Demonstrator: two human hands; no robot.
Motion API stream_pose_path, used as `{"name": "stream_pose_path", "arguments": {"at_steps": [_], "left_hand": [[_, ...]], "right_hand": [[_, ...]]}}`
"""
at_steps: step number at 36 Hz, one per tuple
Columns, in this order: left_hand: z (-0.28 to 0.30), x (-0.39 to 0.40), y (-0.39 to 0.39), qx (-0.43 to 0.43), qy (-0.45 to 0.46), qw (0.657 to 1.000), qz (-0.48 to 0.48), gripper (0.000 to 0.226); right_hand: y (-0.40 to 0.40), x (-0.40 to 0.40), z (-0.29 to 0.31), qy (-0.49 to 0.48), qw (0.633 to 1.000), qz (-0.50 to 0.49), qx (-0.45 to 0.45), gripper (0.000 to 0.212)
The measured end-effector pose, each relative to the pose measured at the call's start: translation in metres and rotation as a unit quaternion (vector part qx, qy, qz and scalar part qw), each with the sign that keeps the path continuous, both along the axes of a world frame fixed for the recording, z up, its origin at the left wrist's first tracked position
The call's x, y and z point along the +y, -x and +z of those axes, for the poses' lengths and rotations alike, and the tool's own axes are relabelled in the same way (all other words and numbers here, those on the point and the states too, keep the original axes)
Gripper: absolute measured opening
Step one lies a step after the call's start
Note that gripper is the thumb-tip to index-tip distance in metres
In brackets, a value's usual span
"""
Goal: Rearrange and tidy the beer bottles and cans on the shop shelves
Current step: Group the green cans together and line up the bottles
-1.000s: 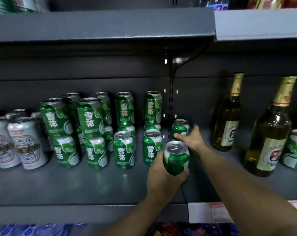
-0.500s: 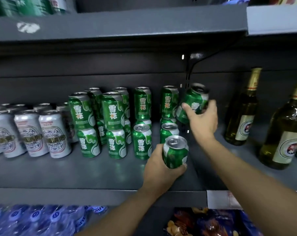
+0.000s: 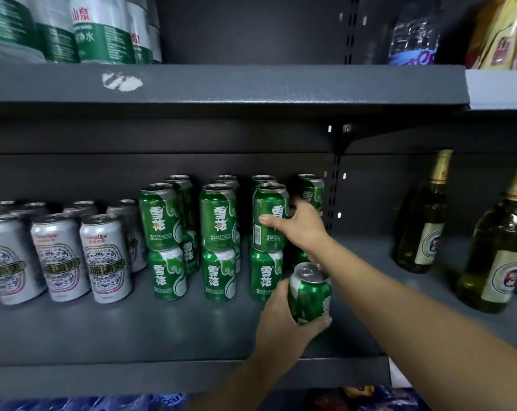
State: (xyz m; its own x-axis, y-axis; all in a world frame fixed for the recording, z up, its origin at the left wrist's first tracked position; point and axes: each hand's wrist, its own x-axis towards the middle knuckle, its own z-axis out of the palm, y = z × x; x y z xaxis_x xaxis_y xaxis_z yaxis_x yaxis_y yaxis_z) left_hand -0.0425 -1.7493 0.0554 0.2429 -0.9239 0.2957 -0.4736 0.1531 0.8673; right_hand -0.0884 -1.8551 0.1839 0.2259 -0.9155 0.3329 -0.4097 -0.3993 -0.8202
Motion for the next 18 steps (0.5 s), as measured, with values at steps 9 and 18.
{"name": "stream_pose_path", "arguments": {"at_steps": [9, 18], "left_hand": [[0.031, 0.0, -0.015, 0.021, 0.121, 0.976, 0.178, 0.068], [0.045, -0.045, -0.031, 0.096, 0.023, 0.982, 0.159, 0.083]], "right_hand": [[0.004, -0.005, 0.007, -0.05, 0.996, 0.07, 0.002, 0.071], [0.004, -0.002, 0.002, -0.056, 0.994, 0.094, -0.016, 0.068]]}}
